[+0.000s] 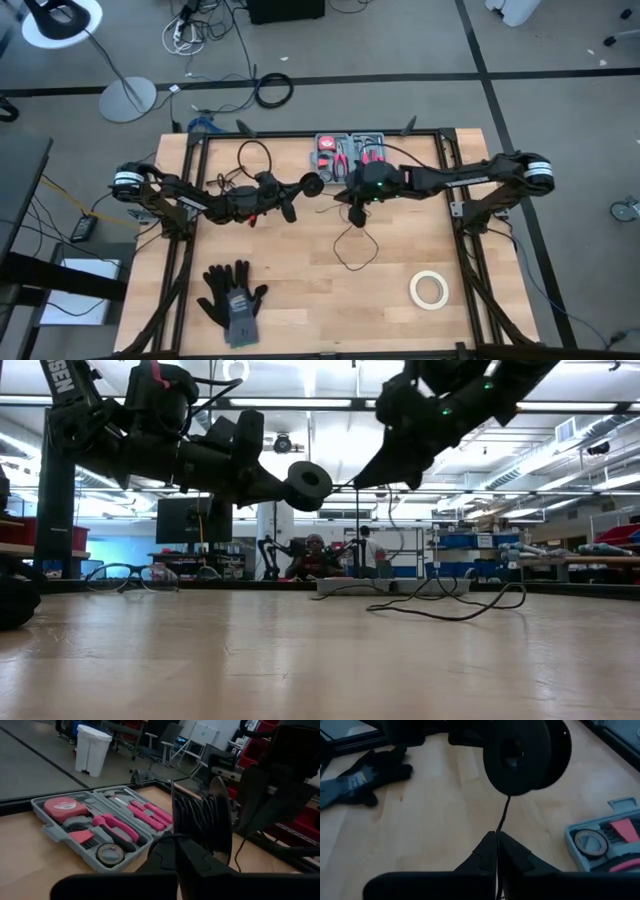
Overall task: Coil cords
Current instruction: Coil the black wire onto the black spool
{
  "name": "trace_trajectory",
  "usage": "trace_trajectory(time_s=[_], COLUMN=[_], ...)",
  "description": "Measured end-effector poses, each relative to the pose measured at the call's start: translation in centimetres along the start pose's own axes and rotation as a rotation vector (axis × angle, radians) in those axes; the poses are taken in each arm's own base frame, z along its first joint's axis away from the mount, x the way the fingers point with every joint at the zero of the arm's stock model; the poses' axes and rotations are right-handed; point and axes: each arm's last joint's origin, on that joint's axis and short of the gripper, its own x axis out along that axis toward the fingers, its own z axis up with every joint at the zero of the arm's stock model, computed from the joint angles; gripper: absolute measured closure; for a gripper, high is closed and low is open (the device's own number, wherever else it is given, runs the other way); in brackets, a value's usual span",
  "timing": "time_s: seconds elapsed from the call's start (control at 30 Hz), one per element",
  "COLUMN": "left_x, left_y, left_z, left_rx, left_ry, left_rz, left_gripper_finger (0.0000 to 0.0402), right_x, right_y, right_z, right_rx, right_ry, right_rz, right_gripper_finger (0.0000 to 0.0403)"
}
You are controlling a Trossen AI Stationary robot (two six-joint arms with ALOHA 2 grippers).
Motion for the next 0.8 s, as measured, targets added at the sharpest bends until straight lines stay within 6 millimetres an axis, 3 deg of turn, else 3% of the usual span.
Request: trace_trajectory(time_s=[0.2, 0.33, 0.5, 0.63, 0.8], left_x=[0.0, 0.0, 0.0, 0.0, 0.0], left_y=[0.0, 0.1, 0.2, 0.3, 0.5], left_z=[0.1, 0.0, 0.0, -0.2, -0.5], left_rx=[-0.005, -0.016, -0.014, -0.002, -0.001], left_ry=[-0.011, -0.013, -0.015, 0.011, 0.036], left_rz=[0.002, 0.014, 0.029, 0.048, 0.059], left_gripper_finger=[0.0401, 0.0401, 0.0401, 0.0401, 0.0401], right_x=[-0.2, 1.9, 5.7, 7.5, 6.3], right_y=[-0.2, 0.1, 1.3, 2.1, 2.0], right_z=[-1.3, -2.8, -3.3, -1.6, 1.2], right_rx=[0.056, 0.090, 0.069, 0.006, -0.087], right_ry=[0.021, 0.051, -0.027, -0.126, -0.234], right_rz=[-0.007, 0.006, 0.171, 0.251, 0.192], right_gripper_finger=[0.0400, 0.0401, 0.0401, 0.0402, 0.0402])
